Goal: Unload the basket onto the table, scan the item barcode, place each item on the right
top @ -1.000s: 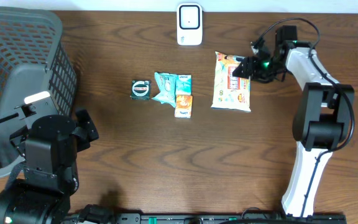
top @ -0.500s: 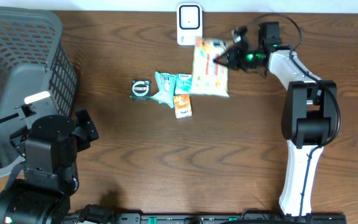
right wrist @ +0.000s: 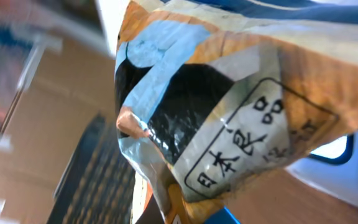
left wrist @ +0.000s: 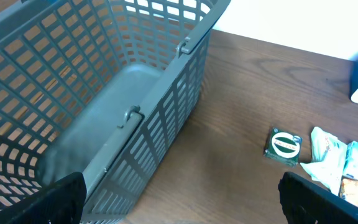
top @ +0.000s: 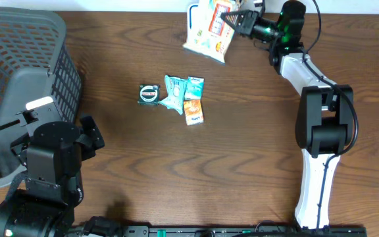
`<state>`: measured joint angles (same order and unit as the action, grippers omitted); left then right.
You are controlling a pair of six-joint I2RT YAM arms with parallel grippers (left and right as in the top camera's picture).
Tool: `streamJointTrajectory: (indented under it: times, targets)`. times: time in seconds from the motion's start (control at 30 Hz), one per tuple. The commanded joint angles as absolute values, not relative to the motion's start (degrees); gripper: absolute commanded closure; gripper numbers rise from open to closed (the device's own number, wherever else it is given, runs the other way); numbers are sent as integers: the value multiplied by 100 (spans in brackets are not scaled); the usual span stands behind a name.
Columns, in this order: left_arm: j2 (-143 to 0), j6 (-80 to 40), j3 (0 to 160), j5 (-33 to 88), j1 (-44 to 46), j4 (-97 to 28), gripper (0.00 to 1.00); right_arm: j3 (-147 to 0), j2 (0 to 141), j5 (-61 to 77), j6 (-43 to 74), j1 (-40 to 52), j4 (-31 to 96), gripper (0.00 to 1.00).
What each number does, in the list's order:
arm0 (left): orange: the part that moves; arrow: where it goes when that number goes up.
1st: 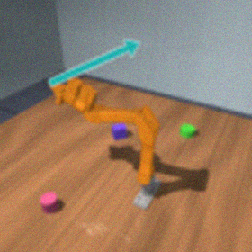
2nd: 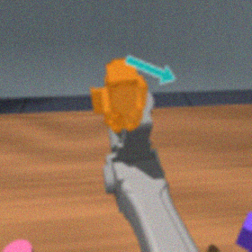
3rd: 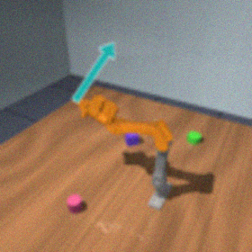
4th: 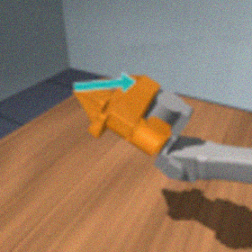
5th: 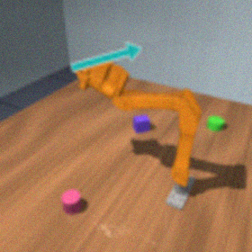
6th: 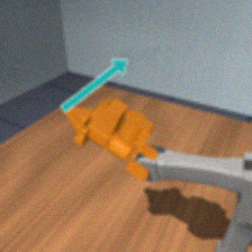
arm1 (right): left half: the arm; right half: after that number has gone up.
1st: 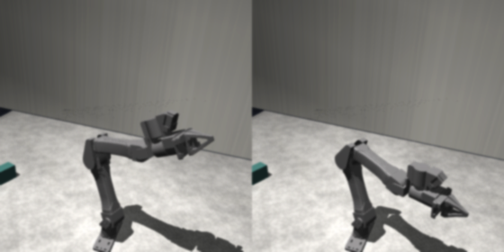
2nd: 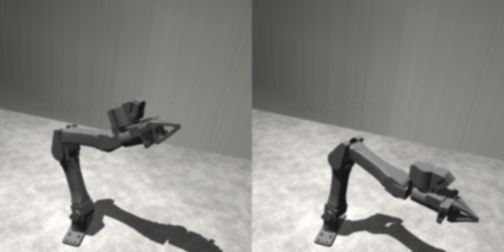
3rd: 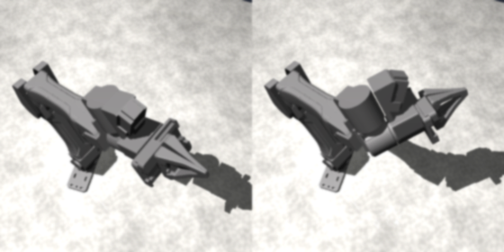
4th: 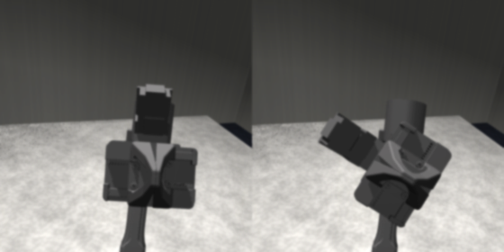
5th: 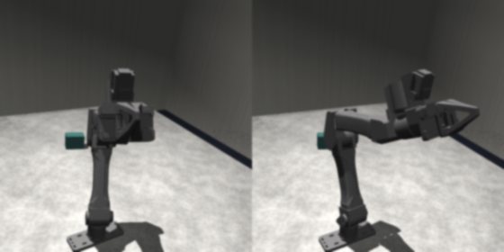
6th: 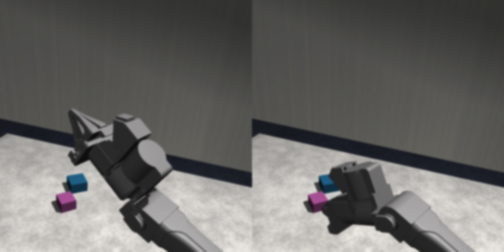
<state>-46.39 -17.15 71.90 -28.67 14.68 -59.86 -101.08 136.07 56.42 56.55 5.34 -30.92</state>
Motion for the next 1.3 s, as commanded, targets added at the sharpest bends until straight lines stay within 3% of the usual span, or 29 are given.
streamJointTrajectory:
  times: [0.0, 0.17, 0.4, 0.87, 1.1, 1.27]
  targets:
    - [-4641, -1726, 7244, -2917, 1455, -5999, 2, -10158, 13524, 4080, 6040, 851, -2978, 99]
    - [-4641, -1723, 7244, -2917, 1455, -5996, 2, -10158, 13524, 1872, 6014, 1310, -2714, 99]
    - [-4641, -1726, 7244, -2917, 1455, -5999, 2, -10158, 13524, 753, 5181, 1551, -2886, 99]
    - [-4641, -1723, 7244, -2915, 1455, -5999, 2, -10158, 13524, 696, 4735, 1164, -3437, 99]
    - [-4641, -1723, 7244, -2917, 1455, -5999, 2, -10158, 13509, 1708, 4480, 696, -4772, 99]
    - [-4641, -1726, 7244, -2917, 1455, -5999, 2, -10158, 13351, 2539, 4580, 62, -4512, 99]
